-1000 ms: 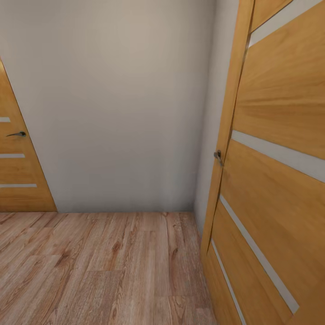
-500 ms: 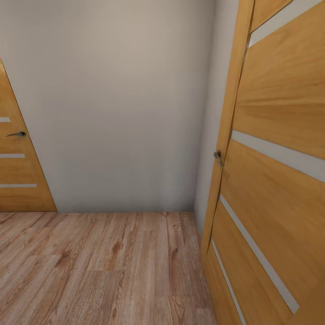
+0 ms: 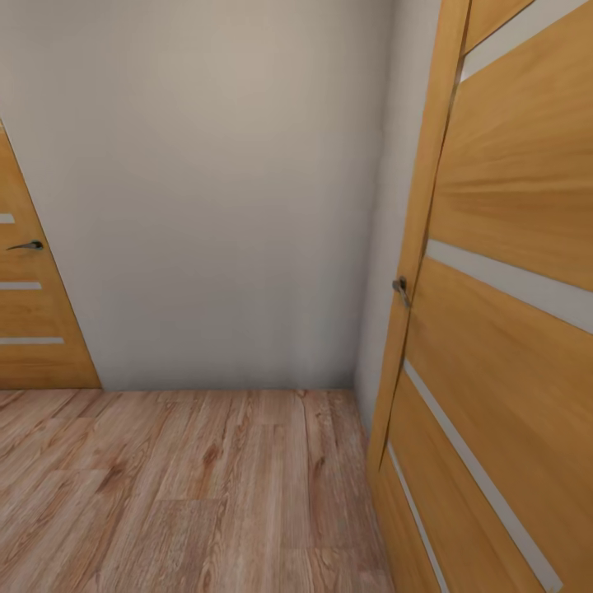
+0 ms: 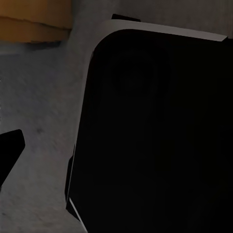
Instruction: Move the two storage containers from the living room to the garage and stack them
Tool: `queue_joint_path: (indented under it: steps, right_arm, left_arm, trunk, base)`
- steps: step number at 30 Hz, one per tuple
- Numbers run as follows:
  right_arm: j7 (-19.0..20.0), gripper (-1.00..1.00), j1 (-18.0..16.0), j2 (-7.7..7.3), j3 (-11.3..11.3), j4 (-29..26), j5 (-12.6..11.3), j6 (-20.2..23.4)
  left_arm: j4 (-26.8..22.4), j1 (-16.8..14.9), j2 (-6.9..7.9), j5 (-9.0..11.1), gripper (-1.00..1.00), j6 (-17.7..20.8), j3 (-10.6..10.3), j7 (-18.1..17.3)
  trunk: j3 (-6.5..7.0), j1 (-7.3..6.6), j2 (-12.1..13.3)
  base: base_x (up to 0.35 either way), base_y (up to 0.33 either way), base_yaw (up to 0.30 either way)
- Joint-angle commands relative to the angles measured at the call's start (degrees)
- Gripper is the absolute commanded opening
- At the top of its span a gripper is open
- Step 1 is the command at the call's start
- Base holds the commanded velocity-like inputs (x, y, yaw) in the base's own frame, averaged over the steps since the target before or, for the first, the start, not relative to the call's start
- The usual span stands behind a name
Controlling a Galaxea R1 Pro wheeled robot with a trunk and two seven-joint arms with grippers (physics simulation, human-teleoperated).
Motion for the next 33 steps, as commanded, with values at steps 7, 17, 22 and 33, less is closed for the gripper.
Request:
queue_joint_path:
  steps: [7, 17, 22, 33]
  right_arm:
    - [0.00, 1.00, -0.03, 0.00, 0.48, 0.14, -0.45, -0.34]
    - [-0.03, 1.00, -0.05, -0.31, 0.51, 0.13, 0.06, -0.50]
    - [-0.03, 1.00, -0.07, -0.33, 0.50, 0.11, 0.08, -0.52]
    - [-0.03, 1.00, -0.06, -0.42, 0.49, 0.06, 0.18, -0.61]
  left_arm:
    - [0.00, -0.02, 0.01, 0.27, 1.00, -0.19, 0.08, 0.06]
    - [0.00, -0.02, 0.00, 0.26, 1.00, -0.21, 0.08, 0.06]
    - [0.00, -0.02, 0.00, 0.26, 1.00, -0.21, 0.08, 0.06]
    - [0.00, -0.02, 0.00, 0.22, 1.00, -0.21, 0.08, 0.06]
  trunk:
    - [-0.05, 0.03, -0.02]
    - [-0.06, 0.03, -0.02]
    - [-0.08, 0.03, -0.02]
    - [-0.11, 0.03, -0.02]
  base:
    - [0.147, 0.000, 0.000]
    - [0.005, 0.000, 0.052]
    - [0.000, 0.000, 0.150]
    - [0.000, 0.000, 0.057]
